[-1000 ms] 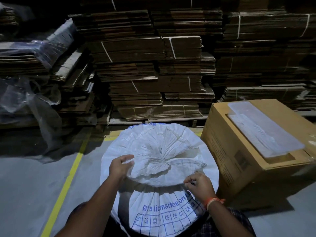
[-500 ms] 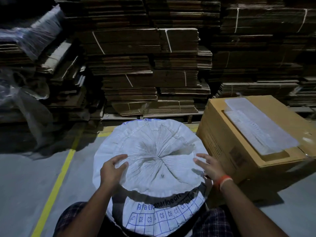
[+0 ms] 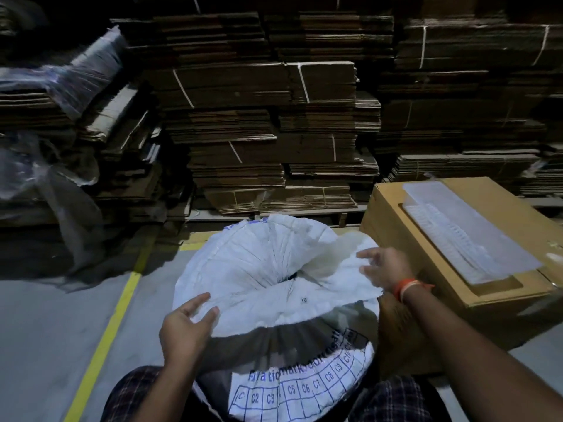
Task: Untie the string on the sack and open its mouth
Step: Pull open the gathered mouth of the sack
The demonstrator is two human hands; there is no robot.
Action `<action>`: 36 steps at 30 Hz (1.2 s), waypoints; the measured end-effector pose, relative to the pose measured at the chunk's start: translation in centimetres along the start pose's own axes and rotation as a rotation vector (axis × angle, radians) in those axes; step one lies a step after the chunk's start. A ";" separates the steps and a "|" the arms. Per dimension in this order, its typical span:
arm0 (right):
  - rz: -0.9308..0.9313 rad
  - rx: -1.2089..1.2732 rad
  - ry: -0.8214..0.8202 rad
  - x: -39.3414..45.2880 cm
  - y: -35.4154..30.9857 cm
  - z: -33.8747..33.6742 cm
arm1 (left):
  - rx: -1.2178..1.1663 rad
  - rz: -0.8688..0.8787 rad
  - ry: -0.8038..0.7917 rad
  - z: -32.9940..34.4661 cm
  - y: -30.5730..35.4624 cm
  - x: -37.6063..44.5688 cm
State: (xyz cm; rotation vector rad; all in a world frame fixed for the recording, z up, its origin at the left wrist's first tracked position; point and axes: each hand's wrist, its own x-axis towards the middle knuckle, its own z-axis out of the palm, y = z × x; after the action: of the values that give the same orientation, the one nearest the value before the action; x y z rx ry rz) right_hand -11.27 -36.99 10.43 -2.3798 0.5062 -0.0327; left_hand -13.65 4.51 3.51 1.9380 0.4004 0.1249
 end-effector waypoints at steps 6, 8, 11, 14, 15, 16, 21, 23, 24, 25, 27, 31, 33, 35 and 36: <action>0.059 -0.138 0.059 1.0 1.0 -1.2 | 0.193 -0.064 0.018 0.2 -2.2 -4.1; 0.057 -0.148 0.041 1.2 1.6 -0.4 | 0.284 -0.009 -0.084 0.7 -2.6 -4.7; 0.056 -0.147 -0.014 1.2 1.8 0.9 | 0.467 0.016 -0.217 1.0 -1.7 -4.6; 0.042 -0.013 0.150 0.2 1.3 2.0 | 0.629 0.221 -0.061 0.8 0.7 -3.8; 0.026 0.023 0.249 -0.6 1.1 2.5 | 0.650 0.349 -0.018 0.9 1.7 -3.2; 0.015 0.041 0.338 -1.7 0.8 3.1 | 0.660 0.485 -0.011 1.3 2.6 -2.5; -0.214 0.040 0.446 -6.4 -1.4 7.4 | 0.650 0.705 -0.196 6.3 7.3 4.5; -0.398 0.054 0.343 -6.4 -3.0 8.8 | 0.711 0.629 -0.241 8.5 8.6 7.3; -0.486 0.045 0.300 -5.9 -3.9 9.3 | 0.774 0.580 -0.267 9.4 9.0 8.6; -0.568 0.017 0.269 -4.9 -4.8 9.6 | 0.835 0.538 -0.295 10.1 9.2 9.5; -0.703 -0.100 0.177 -2.1 -6.3 10.3 | 0.926 0.508 -0.371 11.1 9.1 10.7; -0.799 -0.457 -0.189 4.3 -8.1 11.5 | 0.963 0.592 -0.558 11.3 6.7 10.9; -0.803 -0.625 -0.314 6.4 -7.9 12.2 | 0.959 0.665 -0.625 10.9 5.0 10.9; -0.762 -0.744 -0.405 7.8 -7.4 12.8 | 0.985 0.752 -0.629 10.7 3.6 11.1; -0.759 -0.784 -0.422 8.3 -7.1 13.0 | 0.992 0.790 -0.609 10.6 3.1 11.2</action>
State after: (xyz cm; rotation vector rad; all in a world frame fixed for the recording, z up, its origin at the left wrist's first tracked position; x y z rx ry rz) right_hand 0.93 -26.96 4.15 -3.0643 -0.7318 0.3815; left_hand 0.37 -2.17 1.08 2.8529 -0.8929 -0.2013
